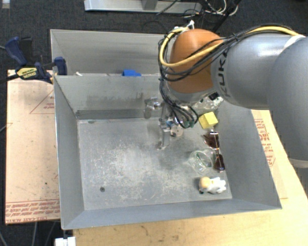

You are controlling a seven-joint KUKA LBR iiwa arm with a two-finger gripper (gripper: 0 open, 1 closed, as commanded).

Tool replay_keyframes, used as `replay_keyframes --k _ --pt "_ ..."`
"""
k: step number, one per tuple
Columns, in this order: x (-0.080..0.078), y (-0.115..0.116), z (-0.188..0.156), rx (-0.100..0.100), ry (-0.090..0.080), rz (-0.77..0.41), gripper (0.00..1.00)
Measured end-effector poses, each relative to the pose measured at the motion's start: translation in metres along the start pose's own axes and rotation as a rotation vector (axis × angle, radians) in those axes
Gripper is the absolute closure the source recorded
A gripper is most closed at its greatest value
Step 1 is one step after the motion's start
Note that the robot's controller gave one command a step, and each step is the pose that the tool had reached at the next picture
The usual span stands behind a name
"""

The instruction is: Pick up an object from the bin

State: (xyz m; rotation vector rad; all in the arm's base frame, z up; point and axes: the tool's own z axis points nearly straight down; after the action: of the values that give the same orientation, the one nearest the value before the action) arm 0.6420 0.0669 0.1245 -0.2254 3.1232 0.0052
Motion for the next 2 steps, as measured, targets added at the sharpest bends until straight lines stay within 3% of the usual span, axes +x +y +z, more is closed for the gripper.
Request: replay_keyframes --k 1,2 --pt "0.007 -0.028 0.013 0.001 0.012 -0.137 0.0" --pt "0.013 -0.09 0.02 0.002 0.008 -0.183 0.0"
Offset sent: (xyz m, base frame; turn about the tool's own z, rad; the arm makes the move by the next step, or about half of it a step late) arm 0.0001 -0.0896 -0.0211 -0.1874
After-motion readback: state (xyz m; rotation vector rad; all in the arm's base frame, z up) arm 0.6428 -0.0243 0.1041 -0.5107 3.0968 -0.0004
